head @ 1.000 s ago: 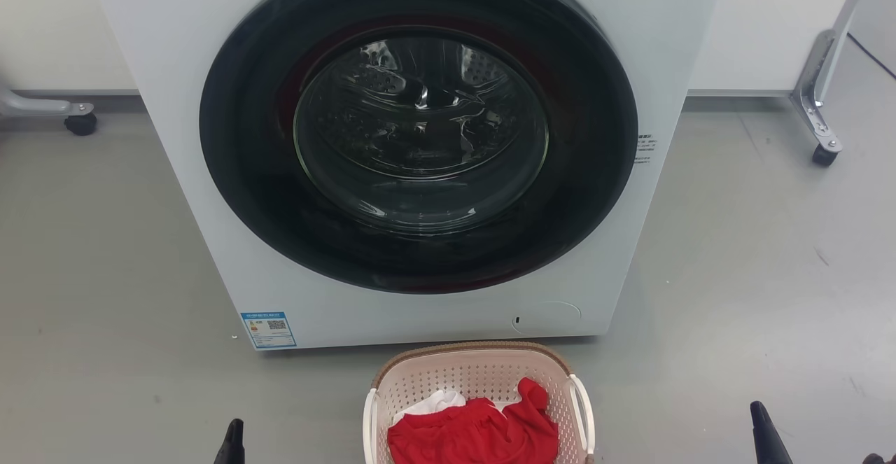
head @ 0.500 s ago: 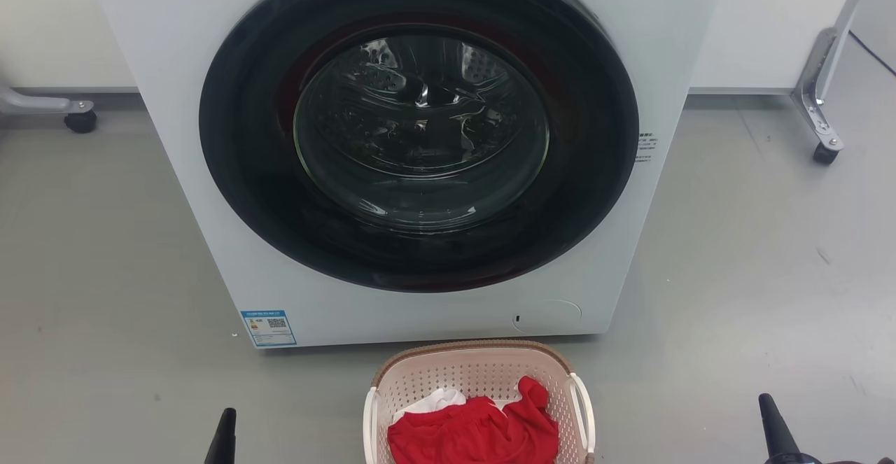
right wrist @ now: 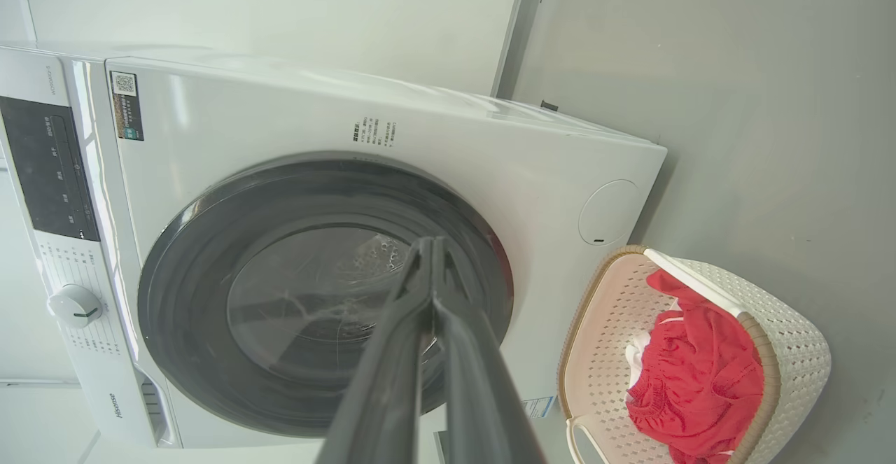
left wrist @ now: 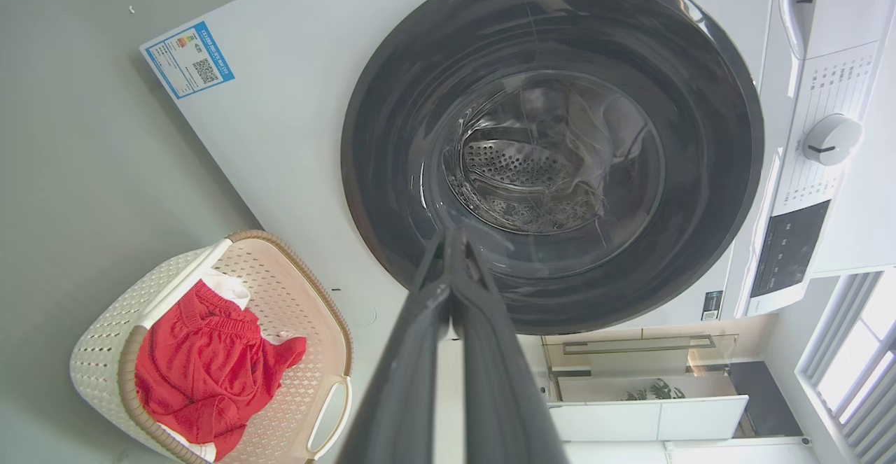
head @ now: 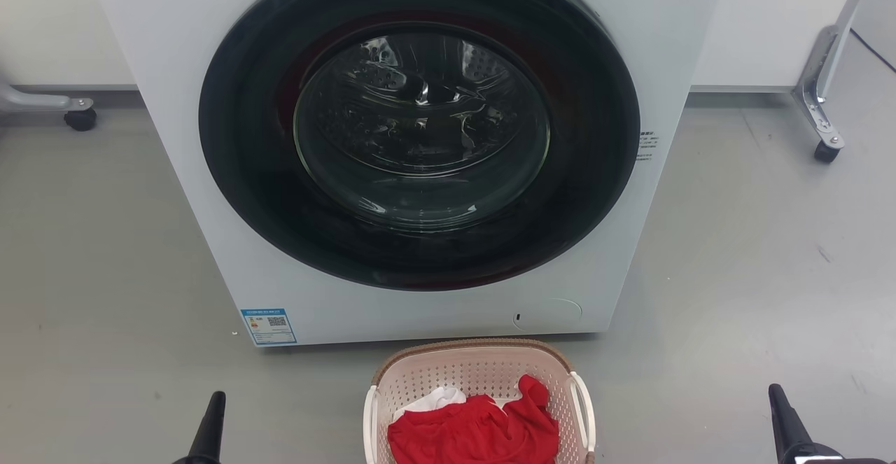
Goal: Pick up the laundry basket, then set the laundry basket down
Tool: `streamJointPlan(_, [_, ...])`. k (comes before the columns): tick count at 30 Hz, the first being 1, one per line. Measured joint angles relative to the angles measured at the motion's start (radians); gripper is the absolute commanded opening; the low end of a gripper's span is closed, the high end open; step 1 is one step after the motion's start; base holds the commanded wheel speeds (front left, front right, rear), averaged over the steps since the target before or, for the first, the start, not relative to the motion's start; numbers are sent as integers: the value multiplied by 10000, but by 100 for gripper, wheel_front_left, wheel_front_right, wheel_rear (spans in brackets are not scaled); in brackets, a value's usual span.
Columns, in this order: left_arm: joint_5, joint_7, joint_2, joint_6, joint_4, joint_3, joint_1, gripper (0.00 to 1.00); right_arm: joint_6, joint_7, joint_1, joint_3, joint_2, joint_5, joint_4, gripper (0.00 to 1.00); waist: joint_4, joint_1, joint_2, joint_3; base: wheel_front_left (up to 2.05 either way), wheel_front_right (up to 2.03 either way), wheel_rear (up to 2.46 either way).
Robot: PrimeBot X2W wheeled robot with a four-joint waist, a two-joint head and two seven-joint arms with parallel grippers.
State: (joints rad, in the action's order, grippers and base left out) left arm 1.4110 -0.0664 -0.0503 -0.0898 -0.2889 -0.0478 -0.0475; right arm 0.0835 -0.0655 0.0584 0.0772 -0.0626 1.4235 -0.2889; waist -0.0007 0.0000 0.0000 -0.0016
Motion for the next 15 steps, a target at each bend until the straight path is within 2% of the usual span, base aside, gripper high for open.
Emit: streamJointPlan(15, [1850, -472, 73, -341, -65, -439, -329, 0, 364, -479, 290, 564, 190, 1720, -96, 0, 7, 0, 0, 34, 0, 0, 0])
